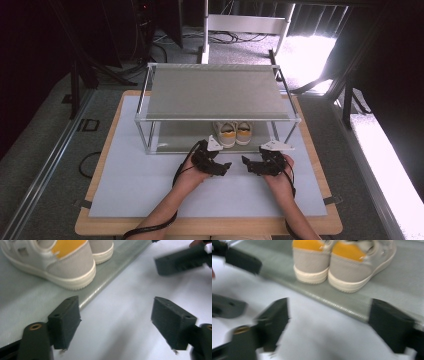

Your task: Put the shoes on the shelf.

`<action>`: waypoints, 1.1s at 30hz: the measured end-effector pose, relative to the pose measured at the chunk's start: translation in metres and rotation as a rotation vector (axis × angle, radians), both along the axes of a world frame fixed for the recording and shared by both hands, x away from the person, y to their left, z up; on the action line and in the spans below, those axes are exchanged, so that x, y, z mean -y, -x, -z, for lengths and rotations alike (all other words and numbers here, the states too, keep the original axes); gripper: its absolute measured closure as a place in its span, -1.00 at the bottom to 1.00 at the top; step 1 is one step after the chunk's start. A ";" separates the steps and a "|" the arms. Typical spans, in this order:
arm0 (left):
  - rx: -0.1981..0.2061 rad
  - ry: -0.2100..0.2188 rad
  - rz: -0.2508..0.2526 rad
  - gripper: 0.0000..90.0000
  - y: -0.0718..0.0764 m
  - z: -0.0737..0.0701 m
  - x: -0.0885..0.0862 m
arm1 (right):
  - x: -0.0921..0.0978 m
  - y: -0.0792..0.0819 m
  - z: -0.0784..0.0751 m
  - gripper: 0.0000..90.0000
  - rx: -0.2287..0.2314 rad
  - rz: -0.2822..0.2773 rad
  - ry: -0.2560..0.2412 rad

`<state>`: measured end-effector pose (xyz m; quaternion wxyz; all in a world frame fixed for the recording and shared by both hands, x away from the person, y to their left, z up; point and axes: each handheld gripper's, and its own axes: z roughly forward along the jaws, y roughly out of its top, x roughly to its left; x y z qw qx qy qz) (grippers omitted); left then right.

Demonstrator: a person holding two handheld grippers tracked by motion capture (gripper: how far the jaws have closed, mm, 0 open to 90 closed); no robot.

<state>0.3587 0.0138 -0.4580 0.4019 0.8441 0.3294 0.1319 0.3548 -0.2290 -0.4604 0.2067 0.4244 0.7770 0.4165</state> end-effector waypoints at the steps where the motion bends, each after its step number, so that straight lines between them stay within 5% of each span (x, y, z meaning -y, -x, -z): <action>1: 0.003 0.003 -0.006 -0.74 0.002 0.002 -0.002 | 0.000 0.002 0.002 -0.70 0.011 0.002 0.012; 4: 0.010 0.015 -0.013 -0.82 0.007 0.007 -0.008 | 0.002 0.008 0.008 -0.73 0.022 -0.001 0.046; 11: 0.064 0.034 -0.066 -0.82 0.018 0.018 -0.029 | 0.018 0.018 0.015 -0.73 0.033 0.017 0.020; 19: 0.119 0.017 -0.074 -0.82 0.035 0.013 -0.045 | 0.028 0.032 0.017 -0.76 0.063 0.040 0.041; 25: 0.116 0.010 -0.073 -0.82 0.045 0.012 -0.057 | 0.038 0.042 0.017 -0.75 0.071 0.070 0.059; 33: 0.150 0.043 -0.093 -0.82 0.054 0.013 -0.064 | 0.052 0.045 0.019 -0.75 0.092 0.135 0.079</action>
